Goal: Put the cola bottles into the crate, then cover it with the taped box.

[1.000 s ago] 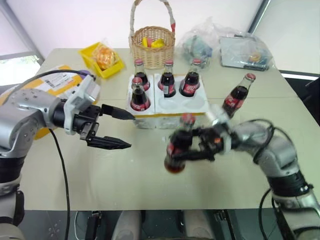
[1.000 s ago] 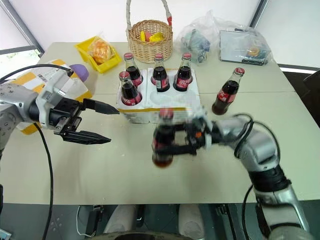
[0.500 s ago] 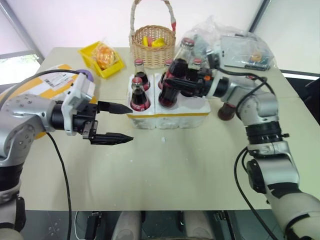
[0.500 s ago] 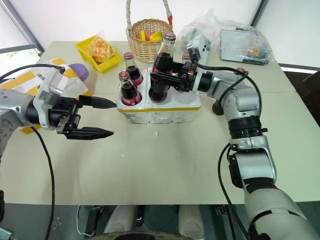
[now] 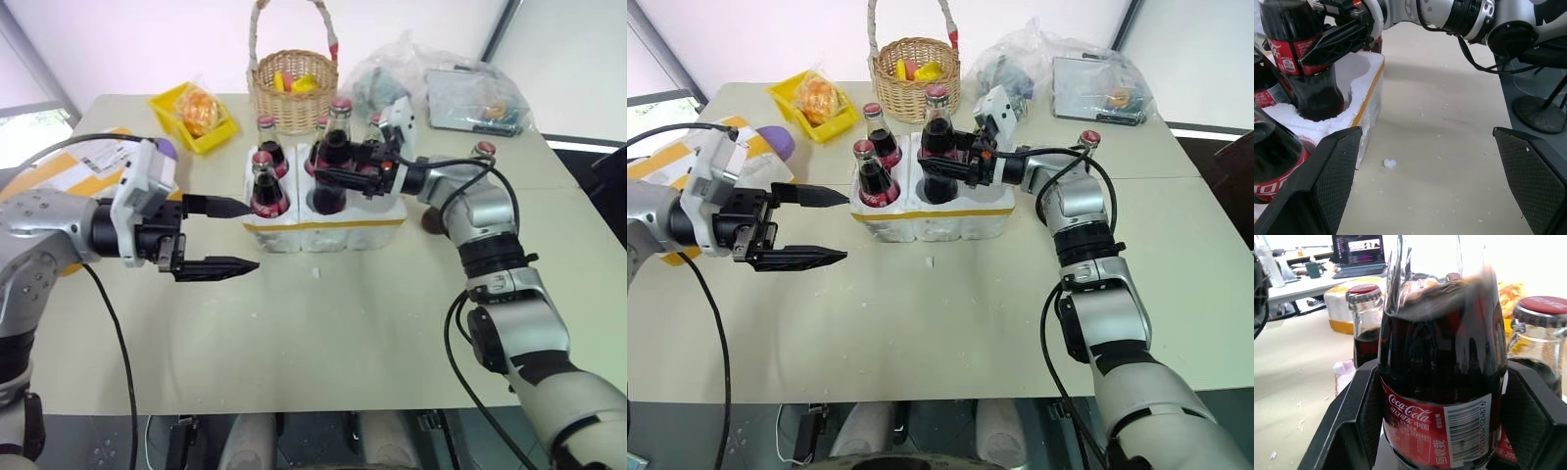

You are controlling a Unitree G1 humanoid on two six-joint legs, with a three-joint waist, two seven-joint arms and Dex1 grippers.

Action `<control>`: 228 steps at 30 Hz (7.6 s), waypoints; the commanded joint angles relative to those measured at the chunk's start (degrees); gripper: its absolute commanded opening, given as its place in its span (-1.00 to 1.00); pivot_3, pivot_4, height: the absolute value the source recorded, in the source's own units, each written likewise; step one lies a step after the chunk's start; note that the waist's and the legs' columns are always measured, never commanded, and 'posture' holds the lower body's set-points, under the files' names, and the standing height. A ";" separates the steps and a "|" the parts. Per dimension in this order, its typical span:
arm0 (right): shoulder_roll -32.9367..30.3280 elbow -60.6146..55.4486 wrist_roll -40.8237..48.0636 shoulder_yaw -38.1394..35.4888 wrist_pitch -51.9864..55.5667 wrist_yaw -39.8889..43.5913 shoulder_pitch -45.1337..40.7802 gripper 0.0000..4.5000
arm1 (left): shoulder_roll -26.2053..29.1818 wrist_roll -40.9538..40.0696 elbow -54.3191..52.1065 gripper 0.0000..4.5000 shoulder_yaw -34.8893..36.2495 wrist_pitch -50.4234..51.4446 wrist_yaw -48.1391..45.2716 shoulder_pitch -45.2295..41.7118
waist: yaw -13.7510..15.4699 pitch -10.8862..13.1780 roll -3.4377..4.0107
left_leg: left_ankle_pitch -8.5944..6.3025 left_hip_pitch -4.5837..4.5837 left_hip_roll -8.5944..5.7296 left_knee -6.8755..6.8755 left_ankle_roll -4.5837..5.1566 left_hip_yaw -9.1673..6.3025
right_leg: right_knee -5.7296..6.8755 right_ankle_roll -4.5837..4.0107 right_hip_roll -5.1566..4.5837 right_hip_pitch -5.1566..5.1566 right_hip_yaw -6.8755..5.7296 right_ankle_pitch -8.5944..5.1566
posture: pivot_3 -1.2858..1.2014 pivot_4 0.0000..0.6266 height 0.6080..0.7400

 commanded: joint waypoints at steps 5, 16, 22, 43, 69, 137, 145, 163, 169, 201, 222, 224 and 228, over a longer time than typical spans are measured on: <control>1.64 -1.78 -1.97 1.29 -1.40 1.06 1.75 0.18 | 0.35 -0.06 0.93 1.00 0.38 -1.15 -0.32 -2.78 | -0.25 0.00 0.00 | 0.00 0.02 0.01 0.00 0.00 -0.02 | 0.01 0.00 0.03 0.01 0.00 0.00 | 0.03 -0.52 0.97; 2.90 1.09 -5.11 2.22 -4.16 -0.27 2.50 0.18 | 0.01 0.56 2.03 1.00 -0.62 -1.70 -0.98 -4.04 | -0.25 0.06 0.09 | 0.00 -0.04 0.01 -0.06 0.00 0.00 | 0.03 -0.01 0.03 -0.09 0.04 0.00 | 0.03 -0.52 0.97; 3.06 2.67 -7.38 3.10 -3.94 -0.58 2.73 0.98 | -0.61 0.47 1.77 1.00 -0.69 -1.55 -0.61 -4.24 | -0.31 0.05 0.08 | 0.00 0.09 0.02 -0.01 0.00 -0.01 | 0.07 -0.04 0.04 0.01 0.04 0.02 | 0.03 -0.52 0.97; -16.22 -40.11 11.66 -16.70 25.29 -8.41 22.66 0.98 | -6.81 0.69 7.97 1.00 -5.03 -1.83 -0.34 -11.02 | 1.22 0.05 0.08 | 0.00 0.02 0.04 0.00 0.00 0.01 | -0.01 -0.05 0.06 0.01 0.04 0.01 | 0.03 -0.52 0.97; -20.46 -38.50 8.97 -29.53 21.73 -27.58 41.41 0.98 | -10.59 3.95 9.79 1.00 -8.42 -3.40 -3.99 -15.38 | 1.29 0.04 0.07 | 0.00 0.01 0.06 0.04 0.02 0.01 | -0.21 -0.31 0.06 0.13 0.04 -0.09 | 0.03 -0.52 0.97; -12.40 -29.54 12.03 -9.11 18.27 -13.75 12.17 0.26 | -6.96 0.32 2.12 1.00 -2.09 0.17 3.94 -7.57 | 0.19 0.32 0.51 | 0.00 -0.12 0.07 0.02 0.03 0.02 | -0.09 -0.07 0.09 -0.08 0.06 0.05 | 0.03 -0.52 0.97; -12.67 -26.83 5.28 -3.11 12.02 -8.79 14.56 0.26 | -6.40 0.15 2.57 1.00 -2.10 -0.17 4.21 -7.58 | 0.17 0.32 0.50 | 0.01 -0.12 0.07 0.02 0.02 0.03 | -0.09 -0.07 0.09 -0.08 0.06 0.05 | 0.03 -0.52 0.97; -11.91 -18.44 0.27 0.71 12.32 -1.54 12.20 0.97 | -6.16 -0.23 1.54 1.00 -1.56 -0.47 4.44 -7.01 | -0.06 0.30 0.47 | 0.01 -0.03 0.07 0.02 0.02 0.01 | -0.06 -0.08 0.09 -0.02 0.06 0.04 | 0.03 -0.52 0.97; -17.07 -23.55 3.32 -3.35 14.64 1.66 14.08 0.97 | -5.40 -0.92 -0.12 1.00 0.95 -0.22 6.95 -5.64 | 0.27 0.30 0.48 | 0.00 -0.05 0.07 -0.01 0.02 0.01 | -0.09 -0.08 0.09 -0.02 0.06 0.04 | 0.03 -0.52 0.97; -30.23 -40.52 28.44 -17.66 30.51 5.42 14.90 0.97 | 1.19 59.61 27.62 1.00 35.24 -44.24 38.95 50.82 | 1.04 0.18 0.28 | -0.03 -0.49 0.21 -0.16 0.00 0.30 | -0.17 -0.71 0.04 -0.78 0.17 -0.09 | 0.03 -0.52 0.97; -33.90 -39.93 30.13 -19.25 33.86 2.92 12.65 0.97 | 9.31 76.31 87.41 1.00 -7.35 -65.99 70.51 3.55 | 1.40 0.11 0.18 | -0.02 -0.57 0.21 0.07 -0.01 0.39 | 0.39 -0.32 0.06 -0.96 0.13 0.21 | 0.03 -0.52 0.97; -34.18 -39.79 30.25 -19.37 34.18 2.95 12.36 0.97 | 8.74 76.50 88.83 1.00 -9.01 -65.92 71.59 1.80 | 1.46 0.10 0.17 | -0.01 -0.55 0.21 0.08 -0.02 0.39 | 0.42 -0.32 0.06 -0.95 0.13 0.21 | 0.03 -0.52 0.97; -34.71 -39.70 30.67 -19.65 34.53 2.88 12.03 0.97 | 7.19 76.61 91.00 1.00 -11.72 -65.23 73.55 -2.01 | 1.66 0.06 0.11 | 0.00 -0.57 0.21 0.10 -0.03 0.38 | 0.42 -0.32 0.06 -0.95 0.13 0.21 | 0.03 -0.52 0.97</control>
